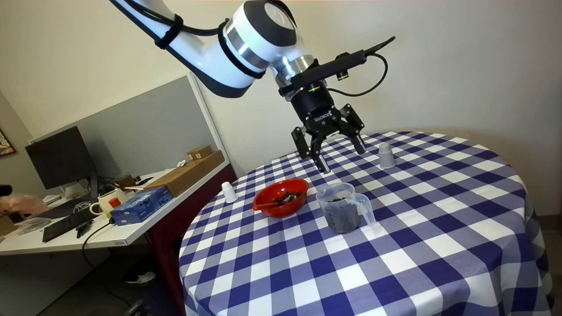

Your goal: Pick up the jug and pour some of its contents into the bow

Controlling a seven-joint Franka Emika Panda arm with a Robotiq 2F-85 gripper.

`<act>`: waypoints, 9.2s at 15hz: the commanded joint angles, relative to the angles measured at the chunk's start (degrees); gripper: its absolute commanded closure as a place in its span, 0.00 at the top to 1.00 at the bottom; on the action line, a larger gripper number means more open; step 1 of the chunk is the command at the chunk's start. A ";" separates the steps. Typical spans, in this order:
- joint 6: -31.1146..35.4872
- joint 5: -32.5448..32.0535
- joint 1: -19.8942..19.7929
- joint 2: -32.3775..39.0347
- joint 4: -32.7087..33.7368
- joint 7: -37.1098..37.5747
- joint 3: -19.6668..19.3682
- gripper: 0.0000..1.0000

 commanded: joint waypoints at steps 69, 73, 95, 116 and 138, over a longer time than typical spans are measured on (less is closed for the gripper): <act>-6.38 -3.88 6.83 2.65 2.68 6.86 -0.48 0.13; -16.16 -8.04 10.65 1.45 4.26 14.96 0.79 0.13; -49.52 -25.38 21.91 18.82 21.97 28.75 10.99 0.12; -67.32 -51.55 30.84 33.67 27.66 41.94 11.05 0.12; -74.57 -62.81 32.10 38.24 24.93 44.97 11.34 0.12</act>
